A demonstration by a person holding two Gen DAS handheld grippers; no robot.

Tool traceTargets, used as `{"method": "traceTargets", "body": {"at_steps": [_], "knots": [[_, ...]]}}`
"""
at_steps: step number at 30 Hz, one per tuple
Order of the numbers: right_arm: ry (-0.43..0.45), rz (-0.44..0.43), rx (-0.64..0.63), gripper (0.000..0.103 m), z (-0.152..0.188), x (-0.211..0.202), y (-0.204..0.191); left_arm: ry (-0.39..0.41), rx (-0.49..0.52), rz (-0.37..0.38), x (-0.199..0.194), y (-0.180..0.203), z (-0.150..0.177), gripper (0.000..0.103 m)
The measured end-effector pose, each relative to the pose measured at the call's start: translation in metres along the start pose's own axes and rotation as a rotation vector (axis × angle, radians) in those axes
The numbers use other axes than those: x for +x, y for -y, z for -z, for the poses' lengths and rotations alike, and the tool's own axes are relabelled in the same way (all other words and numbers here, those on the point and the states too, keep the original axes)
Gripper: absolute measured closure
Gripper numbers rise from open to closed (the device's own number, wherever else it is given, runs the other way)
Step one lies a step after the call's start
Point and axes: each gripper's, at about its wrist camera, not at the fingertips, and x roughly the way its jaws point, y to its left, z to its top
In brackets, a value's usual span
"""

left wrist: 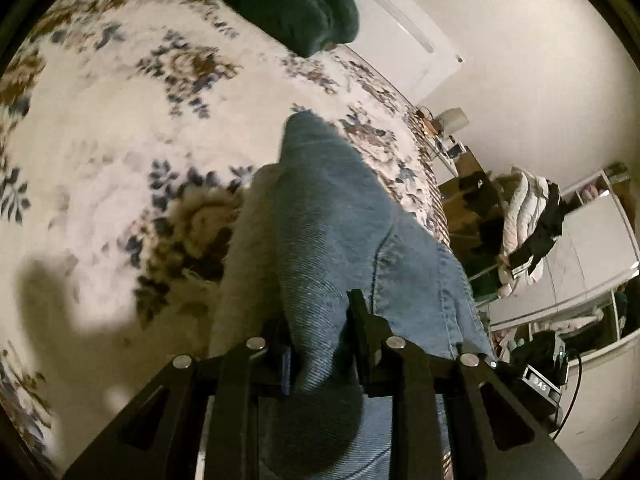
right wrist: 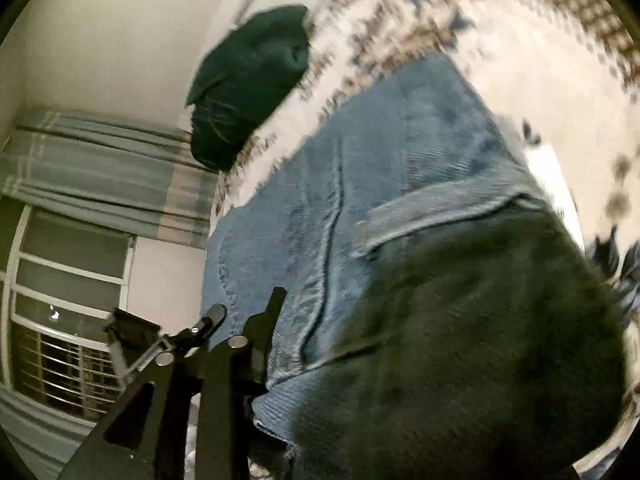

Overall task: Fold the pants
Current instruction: 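Carry the folded jeans with both tools onto the grey towel stack, then release the jeans on the stack and open both tools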

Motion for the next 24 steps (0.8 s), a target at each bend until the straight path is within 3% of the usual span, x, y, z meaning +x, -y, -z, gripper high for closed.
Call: {"method": "traceTargets", "body": {"at_steps": [5,7,13,15,22,23,24], "knots": [[0.016,0.020,0.073,0.067,0.008,-0.037,0.023,-0.018,0.025,0.000,-0.007,0.005,0.003,0.079],[0.050,0.045,0.079,0.072,0.016,-0.050,0.024,-0.022,0.036,-0.005,-0.009,0.010,0.004,0.079],[0.057,0.135,0.072,0.075,0.017,-0.049,0.031,-0.051,0.024,-0.021,-0.003,0.008,0.005,0.078],[0.057,0.142,0.070,0.074,0.015,-0.048,0.030,-0.055,0.029,-0.046,-0.006,0.014,0.005,0.076],[0.029,0.334,-0.017,0.061,0.022,-0.061,0.000,-0.062,0.154,-0.232,-0.021,0.049,0.014,0.072],[0.036,0.370,-0.030,0.061,0.025,-0.065,-0.006,-0.060,0.171,-0.251,-0.023,0.053,0.016,0.066],[0.042,0.423,-0.044,0.056,0.028,-0.068,-0.012,-0.059,0.190,-0.281,-0.026,0.058,0.019,0.054]]}}
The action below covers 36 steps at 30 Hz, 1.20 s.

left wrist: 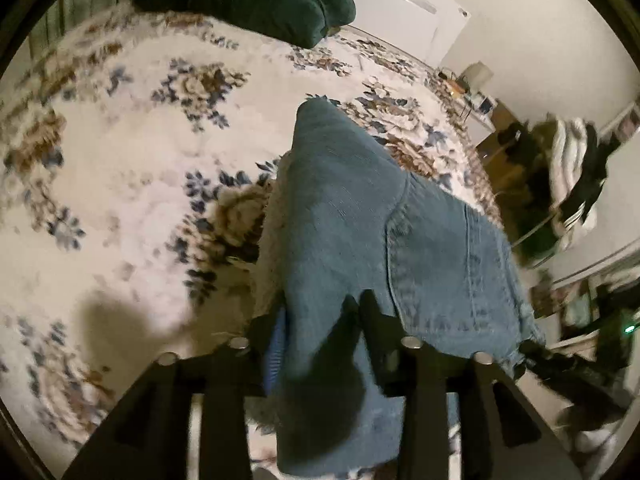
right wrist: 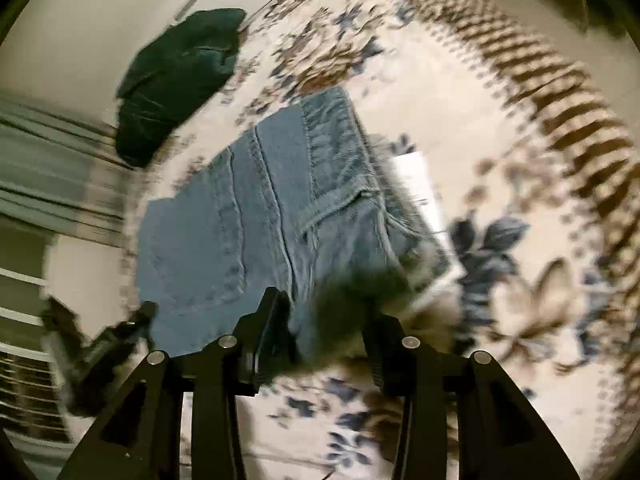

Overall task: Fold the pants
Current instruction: 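Release the jeans on the stack and open both tools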

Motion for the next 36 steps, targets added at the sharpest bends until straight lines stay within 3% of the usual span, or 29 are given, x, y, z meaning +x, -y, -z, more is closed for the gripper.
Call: {"method": "traceTargets", "body": {"at_steps": [1,3,6,8,9,10,15,23,36], "knots": [[0.015,0.063,-0.013,0.053,0.003,-0.007,-0.005,0.000,0.013,-0.019,-0.002,0.003,0.001,0.046],[0.044,0.120,-0.026,0.050,0.009,-0.021,-0.014,0.013,0.047,-0.067,-0.010,0.013,0.005,0.015],[0.103,0.239,-0.097,0.035,0.020,-0.038,-0.033,0.038,0.106,-0.137,-0.021,0.026,0.009,0.010],[0.118,0.310,-0.157,0.019,0.027,-0.043,-0.048,0.054,0.140,-0.175,-0.029,0.036,0.011,0.008],[0.126,0.338,-0.174,0.006,0.030,-0.047,-0.054,0.064,0.159,-0.192,-0.033,0.041,0.012,0.003],[0.141,0.373,-0.197,0.000,0.034,-0.050,-0.061,0.067,0.168,-0.198,-0.035,0.044,0.013,0.001],[0.217,0.459,-0.300,0.000,0.057,-0.077,-0.095,0.091,0.210,-0.232,-0.062,0.064,0.022,0.001],[0.301,0.444,-0.337,0.000,0.098,-0.158,-0.123,0.151,0.238,-0.244,-0.140,0.096,0.051,0.001],[0.486,0.383,-0.443,0.000,0.221,-0.371,-0.161,0.304,0.227,-0.265,-0.321,0.151,0.136,0.001]]}}
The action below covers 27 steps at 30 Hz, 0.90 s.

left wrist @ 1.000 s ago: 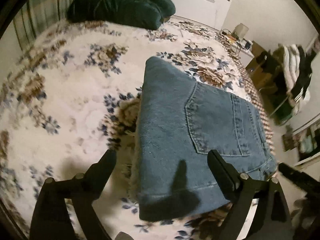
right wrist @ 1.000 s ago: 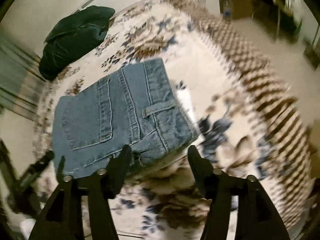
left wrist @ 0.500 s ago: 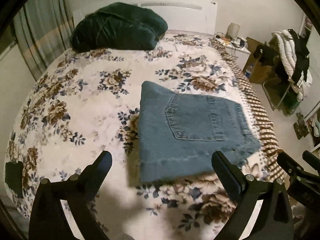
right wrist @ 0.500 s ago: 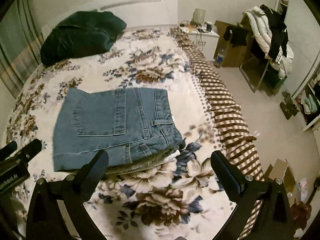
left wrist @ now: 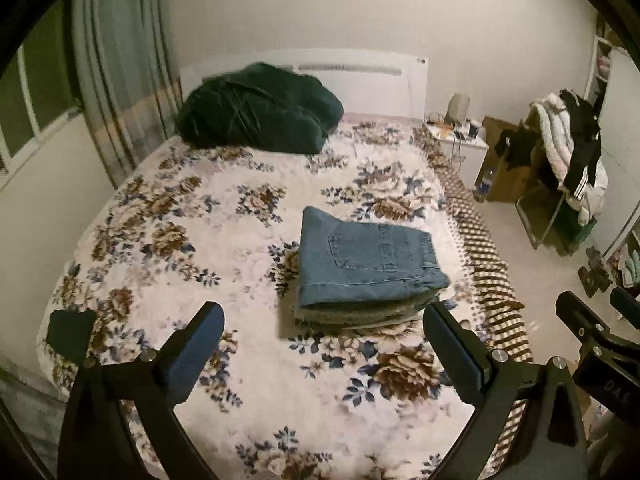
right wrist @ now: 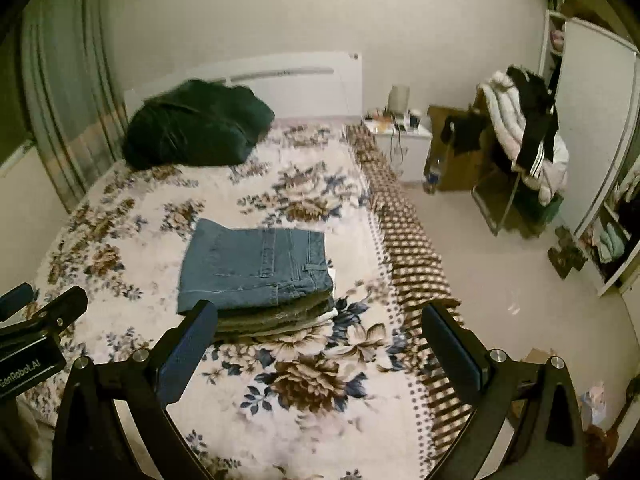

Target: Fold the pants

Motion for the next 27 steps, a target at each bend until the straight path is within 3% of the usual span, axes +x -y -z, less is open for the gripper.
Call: {"method": "traceTargets", "body": {"at_steps": [6,13,18,27], "knots": [[0.085,-0.029,-0.022,0.000,0.010,-0.112,0.012,0.063,-0.001,-0.007,-0.084,0.011,0.016,0.001],[0.142,-0.024,-0.027,0.000,0.023,-0.205,0.025,0.089,-0.002,0.005,-0.140,0.015,0.030,0.001],[0.144,-0.024,-0.034,0.000,0.029,-0.237,0.024,0.097,-0.008,0.010,-0.153,0.009,0.035,0.001],[0.159,-0.020,-0.033,0.000,0.025,-0.243,0.012,0.119,-0.008,-0.001,-0.164,0.002,0.039,0.000]]}}
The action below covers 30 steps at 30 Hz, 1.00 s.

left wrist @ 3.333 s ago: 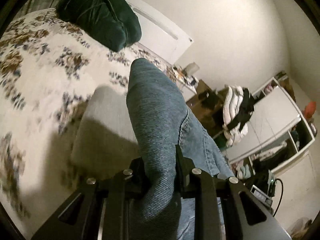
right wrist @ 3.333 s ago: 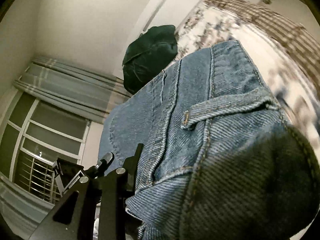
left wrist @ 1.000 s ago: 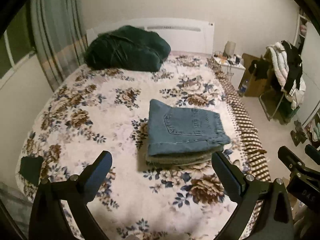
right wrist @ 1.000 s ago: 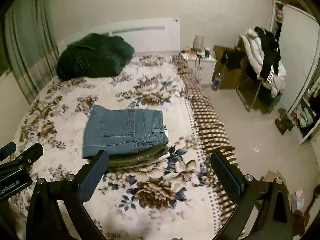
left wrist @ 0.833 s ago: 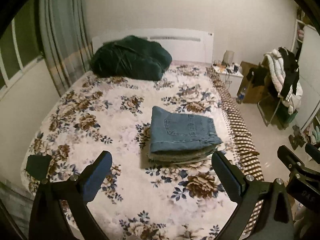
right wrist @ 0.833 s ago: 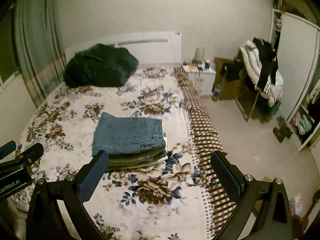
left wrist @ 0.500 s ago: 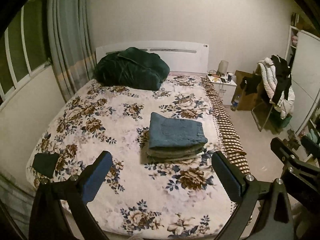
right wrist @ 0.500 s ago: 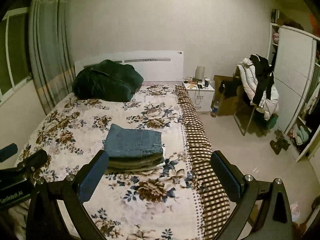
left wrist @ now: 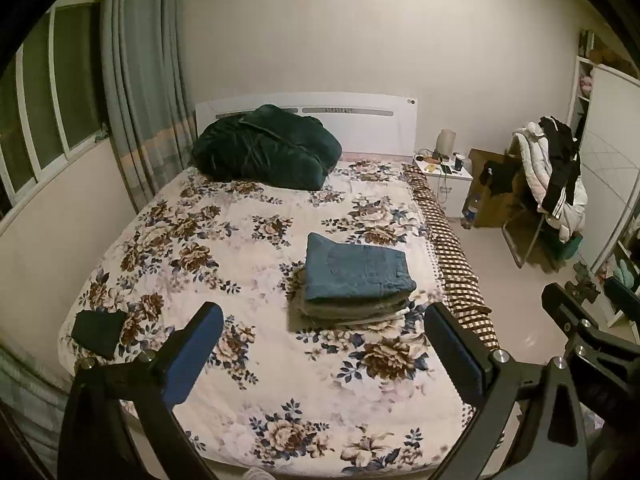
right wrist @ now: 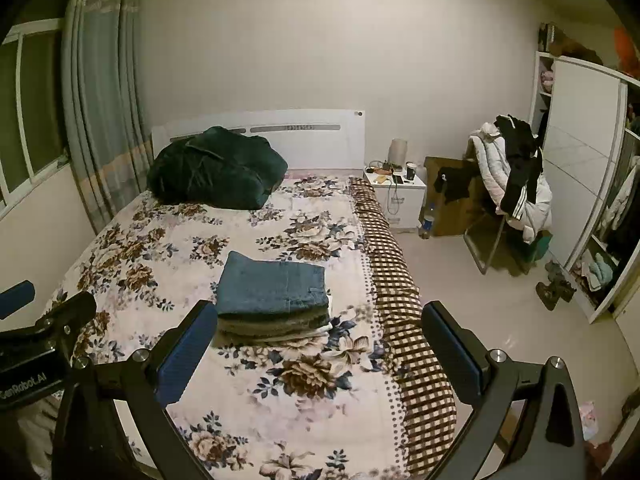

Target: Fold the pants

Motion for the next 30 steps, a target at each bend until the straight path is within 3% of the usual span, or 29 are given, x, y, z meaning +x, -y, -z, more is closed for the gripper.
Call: {"method": "traceTargets", "body": {"at_steps": [30], "knots": [[-0.003,-0.022,0.015,0.000,-0.007,0.012,0.001,0.011,-0.002,-0.017,-0.003,-0.005,-0.001,0.000]]}}
